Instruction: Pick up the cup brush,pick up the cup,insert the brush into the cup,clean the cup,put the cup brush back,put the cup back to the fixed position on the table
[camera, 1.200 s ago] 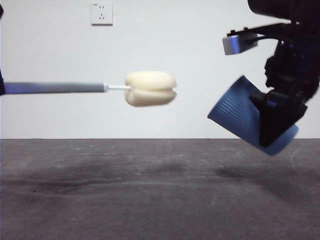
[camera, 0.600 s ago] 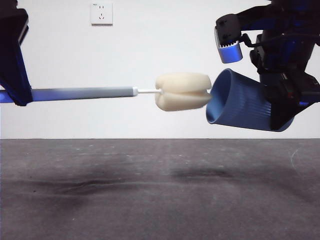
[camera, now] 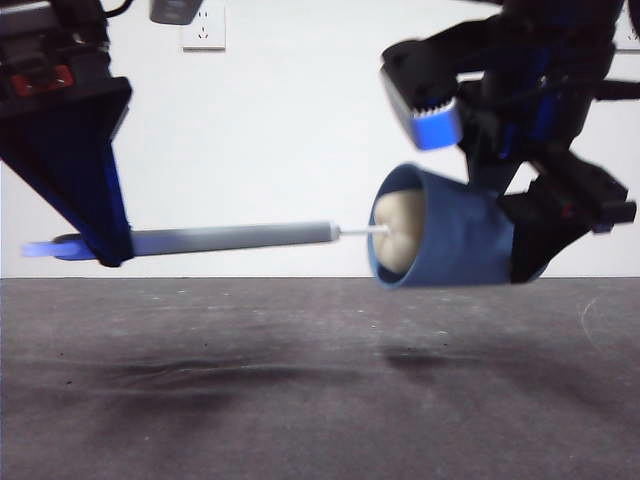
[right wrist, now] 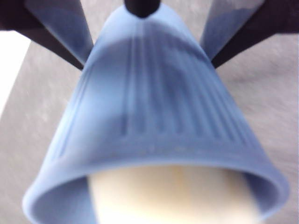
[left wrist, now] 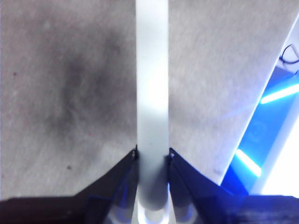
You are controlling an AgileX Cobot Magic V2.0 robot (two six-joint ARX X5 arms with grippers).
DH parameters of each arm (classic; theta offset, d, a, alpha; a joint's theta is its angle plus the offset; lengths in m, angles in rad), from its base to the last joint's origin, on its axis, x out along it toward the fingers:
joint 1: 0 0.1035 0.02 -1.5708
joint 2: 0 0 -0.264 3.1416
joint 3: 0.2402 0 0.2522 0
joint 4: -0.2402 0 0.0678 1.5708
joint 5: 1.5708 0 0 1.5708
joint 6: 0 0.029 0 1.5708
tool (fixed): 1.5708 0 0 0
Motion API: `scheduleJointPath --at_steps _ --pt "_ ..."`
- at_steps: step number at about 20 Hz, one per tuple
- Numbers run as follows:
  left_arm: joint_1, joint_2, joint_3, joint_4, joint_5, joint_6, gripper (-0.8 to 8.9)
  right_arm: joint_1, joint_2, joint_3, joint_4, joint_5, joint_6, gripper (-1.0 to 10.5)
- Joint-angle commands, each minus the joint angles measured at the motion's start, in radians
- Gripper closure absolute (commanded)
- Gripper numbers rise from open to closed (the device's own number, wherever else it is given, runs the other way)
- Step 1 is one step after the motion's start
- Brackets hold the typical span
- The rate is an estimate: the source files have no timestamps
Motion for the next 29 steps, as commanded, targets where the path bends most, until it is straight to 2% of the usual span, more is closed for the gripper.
scheduleJointPath --at_steps 1,7,12,20,24,26,29 --pt "-0.011 0.004 0.001 0.051 0.018 -0.046 8.22 0.031 0.038 -0.001 0.005 0.003 -0.010 9.6" --pt "-0.011 0.004 0.001 0.076 0.026 -0.124 8.22 0.099 0.071 -0.001 0.010 0.007 0.009 9.6" --pt "-0.011 -0.017 0.001 -0.035 -0.060 -0.135 8.22 0.105 0.071 -0.001 -0.026 0.033 0.072 9.6" --pt "-0.011 -0.175 0.001 -0.231 -0.107 -0.151 8.22 0.105 0.071 -0.001 -0.016 0.032 0.073 9.6" --pt "-0.011 -0.175 0.001 -0.234 -0.090 -0.151 8.22 0.106 0.071 -0.001 0.023 0.027 0.072 9.6" --pt "-0.011 -0.171 0.001 -0.197 -0.046 -0.150 8.22 0.106 0.071 -0.001 0.023 0.026 0.072 9.6" --pt "-0.012 -0.144 0.001 -0.140 -0.031 -0.150 8.22 0.108 0.071 -0.001 0.023 0.021 0.072 9.6"
